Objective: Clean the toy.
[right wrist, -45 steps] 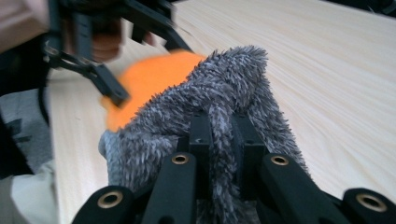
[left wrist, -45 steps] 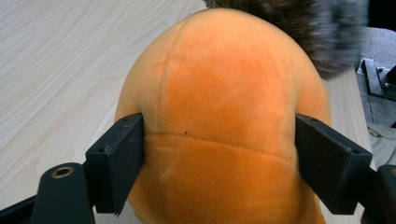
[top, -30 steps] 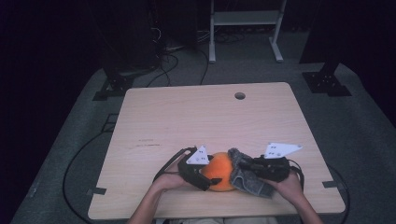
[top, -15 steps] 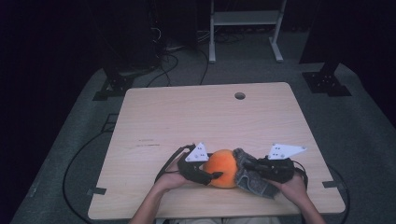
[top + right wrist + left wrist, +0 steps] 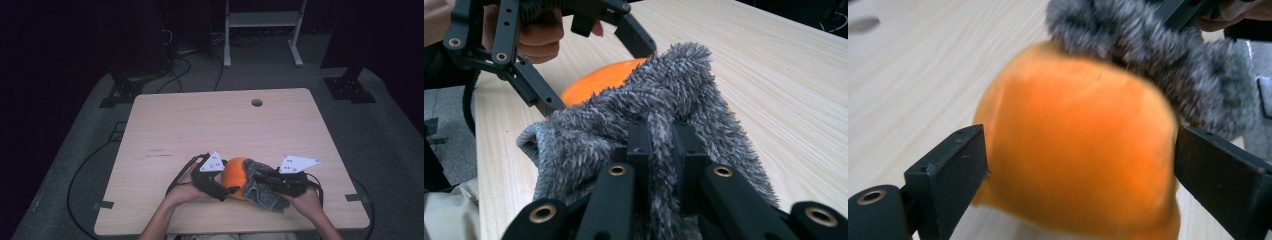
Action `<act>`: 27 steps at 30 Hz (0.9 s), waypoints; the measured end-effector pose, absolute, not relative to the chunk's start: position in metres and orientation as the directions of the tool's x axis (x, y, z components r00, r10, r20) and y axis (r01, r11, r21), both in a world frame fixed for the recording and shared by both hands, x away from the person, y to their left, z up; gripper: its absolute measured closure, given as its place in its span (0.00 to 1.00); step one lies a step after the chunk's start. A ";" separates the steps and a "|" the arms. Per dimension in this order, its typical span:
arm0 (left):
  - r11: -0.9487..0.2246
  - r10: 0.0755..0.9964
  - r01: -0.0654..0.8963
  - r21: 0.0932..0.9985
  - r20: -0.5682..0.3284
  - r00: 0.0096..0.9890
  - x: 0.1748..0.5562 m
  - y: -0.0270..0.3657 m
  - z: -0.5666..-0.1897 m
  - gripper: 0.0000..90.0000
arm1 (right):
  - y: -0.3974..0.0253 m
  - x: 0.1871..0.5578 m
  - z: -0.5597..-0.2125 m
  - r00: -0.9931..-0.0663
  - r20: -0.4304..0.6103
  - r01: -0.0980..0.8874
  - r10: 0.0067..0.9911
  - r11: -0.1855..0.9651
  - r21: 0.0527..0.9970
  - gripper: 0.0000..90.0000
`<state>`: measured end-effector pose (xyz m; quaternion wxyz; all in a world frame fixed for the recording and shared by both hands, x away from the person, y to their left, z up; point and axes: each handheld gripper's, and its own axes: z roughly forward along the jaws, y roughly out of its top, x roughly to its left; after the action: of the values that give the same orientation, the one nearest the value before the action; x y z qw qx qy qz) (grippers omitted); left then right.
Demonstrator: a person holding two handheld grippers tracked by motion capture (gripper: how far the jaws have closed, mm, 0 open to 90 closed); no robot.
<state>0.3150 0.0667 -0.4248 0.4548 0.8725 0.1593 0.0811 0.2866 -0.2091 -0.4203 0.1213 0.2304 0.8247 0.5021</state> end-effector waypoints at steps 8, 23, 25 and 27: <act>-0.547 0.318 0.092 0.832 0.104 0.942 0.301 0.055 -0.417 0.32 | -0.226 0.283 -0.409 -0.847 0.021 0.256 0.532 0.371 0.893 0.89; -0.517 0.328 0.158 0.841 0.024 0.944 0.305 0.059 -0.414 0.32 | -0.223 0.280 -0.402 -0.853 -0.021 0.224 0.521 0.402 0.888 0.89; -0.519 0.311 0.133 0.844 0.041 0.949 0.301 0.054 -0.411 0.32 | -0.216 0.273 -0.391 -0.876 -0.035 0.178 0.481 0.389 0.904 0.89; -0.533 0.291 0.102 0.840 0.069 0.954 0.296 0.049 -0.410 0.31 | -0.202 0.267 -0.385 -0.895 -0.073 0.136 0.439 0.425 0.895 0.89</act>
<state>0.2963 0.0490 -0.4101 0.4698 0.8697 0.1128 0.1006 0.2668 -0.2020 -0.3845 0.1496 0.1730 0.8308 0.5074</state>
